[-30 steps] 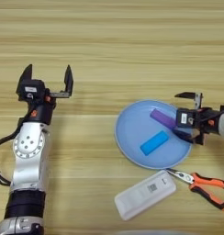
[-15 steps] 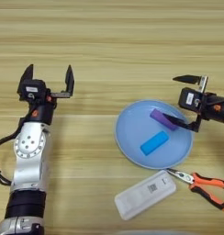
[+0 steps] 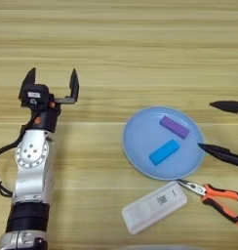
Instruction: Move the objects on the table
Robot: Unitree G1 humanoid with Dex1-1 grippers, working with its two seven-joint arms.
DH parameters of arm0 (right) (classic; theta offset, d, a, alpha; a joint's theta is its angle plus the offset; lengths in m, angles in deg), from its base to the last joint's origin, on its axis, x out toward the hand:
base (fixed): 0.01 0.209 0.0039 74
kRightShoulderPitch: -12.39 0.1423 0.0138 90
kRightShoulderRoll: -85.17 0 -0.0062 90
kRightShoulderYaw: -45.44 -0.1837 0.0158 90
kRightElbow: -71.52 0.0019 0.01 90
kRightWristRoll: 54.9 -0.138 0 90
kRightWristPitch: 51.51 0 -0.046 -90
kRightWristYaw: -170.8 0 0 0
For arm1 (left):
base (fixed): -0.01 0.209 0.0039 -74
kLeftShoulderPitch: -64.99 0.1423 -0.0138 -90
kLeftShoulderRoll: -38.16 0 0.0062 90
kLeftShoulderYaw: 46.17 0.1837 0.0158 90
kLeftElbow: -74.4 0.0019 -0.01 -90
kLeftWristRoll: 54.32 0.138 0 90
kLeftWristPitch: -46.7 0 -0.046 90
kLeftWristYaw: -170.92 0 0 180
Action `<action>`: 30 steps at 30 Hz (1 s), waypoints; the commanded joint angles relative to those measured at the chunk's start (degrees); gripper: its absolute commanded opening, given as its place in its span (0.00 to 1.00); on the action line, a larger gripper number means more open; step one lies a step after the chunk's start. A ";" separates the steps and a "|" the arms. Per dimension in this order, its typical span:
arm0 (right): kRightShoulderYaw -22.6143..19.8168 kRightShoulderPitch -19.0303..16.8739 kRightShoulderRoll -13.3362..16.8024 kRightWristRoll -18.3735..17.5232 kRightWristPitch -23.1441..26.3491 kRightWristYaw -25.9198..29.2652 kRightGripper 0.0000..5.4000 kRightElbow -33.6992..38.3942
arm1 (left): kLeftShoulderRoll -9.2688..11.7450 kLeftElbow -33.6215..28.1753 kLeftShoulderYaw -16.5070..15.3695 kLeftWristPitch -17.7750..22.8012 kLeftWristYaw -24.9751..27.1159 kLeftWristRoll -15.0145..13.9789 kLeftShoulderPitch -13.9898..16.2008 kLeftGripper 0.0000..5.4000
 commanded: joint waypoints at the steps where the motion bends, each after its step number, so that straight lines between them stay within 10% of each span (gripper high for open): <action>1: -2.83 -7.30 2.86 -0.15 -2.74 3.43 1.00 -0.54 | 0.10 -0.19 0.10 0.82 0.10 -0.01 -0.47 1.00; 12: -2.25 -19.08 2.78 4.92 -12.84 6.33 1.00 -3.16 | -0.02 0.56 0.10 0.75 0.07 0.01 -1.20 1.00; 30: 4.67 -18.97 2.34 17.16 -20.58 -1.72 0.98 -12.35 | -0.05 2.06 -0.13 0.23 0.31 -0.34 -2.02 1.00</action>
